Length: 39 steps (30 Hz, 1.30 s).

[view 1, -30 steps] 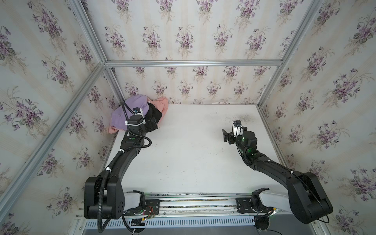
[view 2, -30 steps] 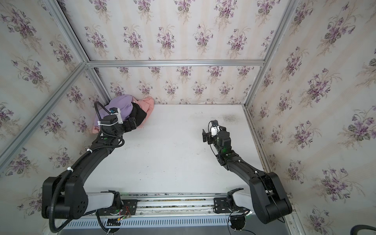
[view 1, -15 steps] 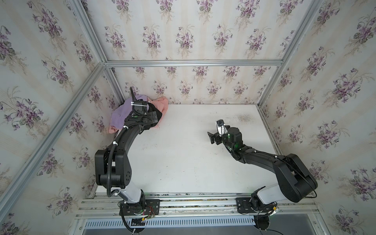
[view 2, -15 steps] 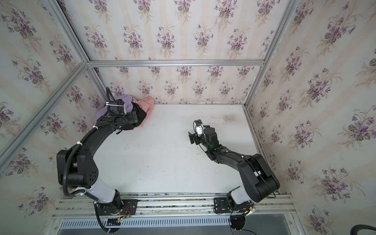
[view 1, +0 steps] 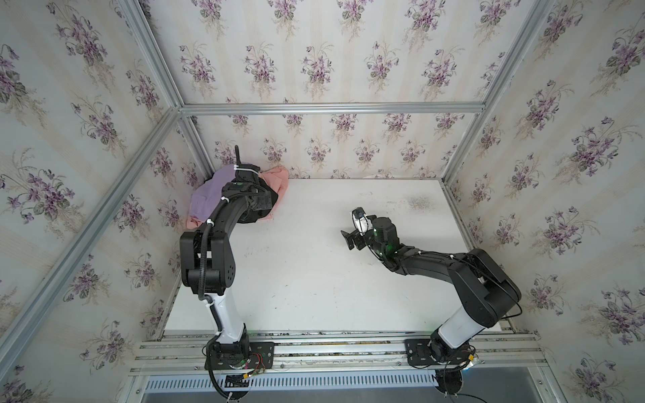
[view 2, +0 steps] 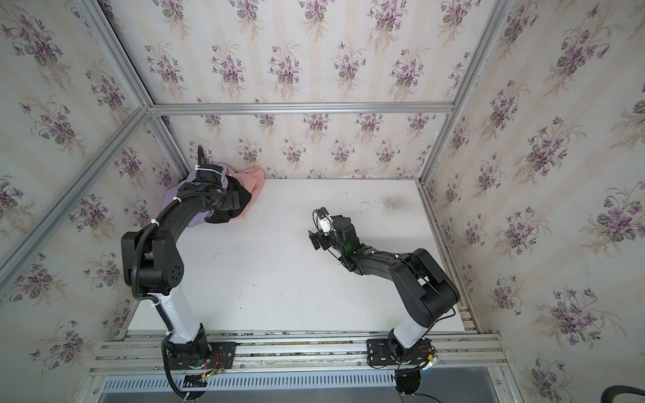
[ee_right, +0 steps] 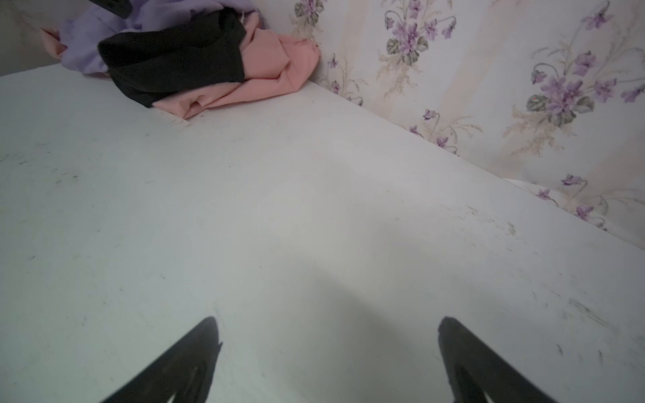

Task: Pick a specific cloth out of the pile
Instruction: 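Reach the left gripper onto the black cloth while the right arm moves inward, then close the left gripper on the black cloth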

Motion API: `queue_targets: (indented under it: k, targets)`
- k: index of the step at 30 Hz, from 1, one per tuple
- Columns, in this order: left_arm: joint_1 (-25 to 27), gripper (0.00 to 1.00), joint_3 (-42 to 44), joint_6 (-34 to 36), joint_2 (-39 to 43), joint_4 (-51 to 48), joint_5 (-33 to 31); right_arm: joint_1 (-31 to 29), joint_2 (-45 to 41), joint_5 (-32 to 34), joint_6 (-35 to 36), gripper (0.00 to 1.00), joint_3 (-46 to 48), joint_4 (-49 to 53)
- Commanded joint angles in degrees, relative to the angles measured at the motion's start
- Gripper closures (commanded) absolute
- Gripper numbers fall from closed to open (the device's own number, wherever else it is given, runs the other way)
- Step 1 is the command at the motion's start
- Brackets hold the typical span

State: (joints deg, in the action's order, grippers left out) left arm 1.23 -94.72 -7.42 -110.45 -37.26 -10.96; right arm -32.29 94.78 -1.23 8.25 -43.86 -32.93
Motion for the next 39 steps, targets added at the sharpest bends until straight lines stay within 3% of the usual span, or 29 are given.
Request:
queue_targets:
  k: [1, 8, 13, 20, 22, 25, 28, 39]
  targets:
    - [-0.1, 0.03, -2.2, 1.5, -1.8, -2.7, -0.4, -1.5, 1.5, -0.2, 1.6, 0.0, -1.8, -2.1]
    - [-0.1, 0.03, -5.7, 1.3, -5.9, -4.1, -2.4, -3.8, 5.2, -0.3, 1.9, 0.0, -3.6, -3.3]
    - [-0.5, 0.04, -8.6, 0.2, -8.8, -4.9, 1.2, -4.3, 6.2, -0.6, 1.9, 0.0, -3.5, -4.4]
    - [-1.5, 0.14, -10.0, -0.9, -11.8, -5.5, 3.5, -4.3, 6.3, -0.8, 1.8, 0.0, -2.0, -5.4]
    - [-1.7, 0.19, -10.4, -1.2, -12.3, -5.6, 4.2, -4.4, 6.5, -0.8, 1.9, 0.0, -1.6, -5.6]
    - [-2.0, 0.39, -10.8, -2.0, -12.8, -5.6, 5.1, -4.3, 6.7, -0.6, 1.9, 0.0, -1.5, -5.5]
    - [-2.2, 0.51, -11.0, -2.3, -12.9, -5.7, 5.4, -4.4, 6.6, -0.6, 1.9, 0.0, -1.3, -5.7]
    - [-2.5, 0.75, -11.5, -1.9, -11.1, -5.9, 4.7, -4.8, 5.9, -0.4, 2.3, 0.0, -1.3, -5.0]
